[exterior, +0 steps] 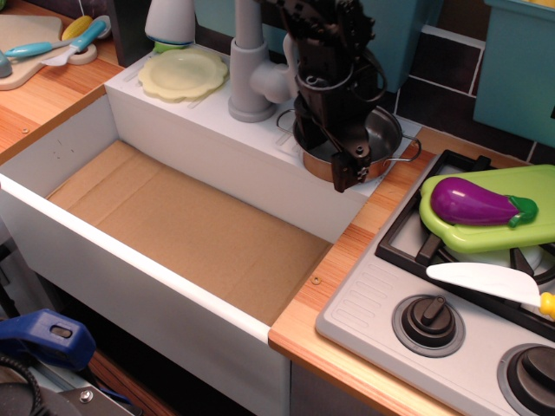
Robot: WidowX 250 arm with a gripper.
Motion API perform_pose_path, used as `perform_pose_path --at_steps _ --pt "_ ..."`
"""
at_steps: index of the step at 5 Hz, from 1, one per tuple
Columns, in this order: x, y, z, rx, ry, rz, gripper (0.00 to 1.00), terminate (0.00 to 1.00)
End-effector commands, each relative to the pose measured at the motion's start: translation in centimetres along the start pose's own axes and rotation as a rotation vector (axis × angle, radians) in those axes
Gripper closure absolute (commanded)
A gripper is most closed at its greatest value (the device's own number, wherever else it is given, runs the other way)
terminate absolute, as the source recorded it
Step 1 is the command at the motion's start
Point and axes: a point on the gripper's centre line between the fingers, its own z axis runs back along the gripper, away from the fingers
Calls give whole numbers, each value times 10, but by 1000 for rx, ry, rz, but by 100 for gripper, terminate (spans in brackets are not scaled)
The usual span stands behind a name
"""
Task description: Put pot or pan in sink
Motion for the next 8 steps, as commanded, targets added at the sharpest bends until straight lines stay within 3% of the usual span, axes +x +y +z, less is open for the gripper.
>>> perform_pose_path --at_steps 1,2,3,5,7,8 --pt "10 6 -5 -5 -59 -10 0 0" --pt "10 7 -15 -37 -79 17 100 0" --pt "10 5 -15 -53 -77 26 100 0" --pt "2 -11 13 -4 10 120 100 0" --pt "-29 -21 34 106 92 265 100 0" --pt "-53 -15 30 166 88 338 100 0"
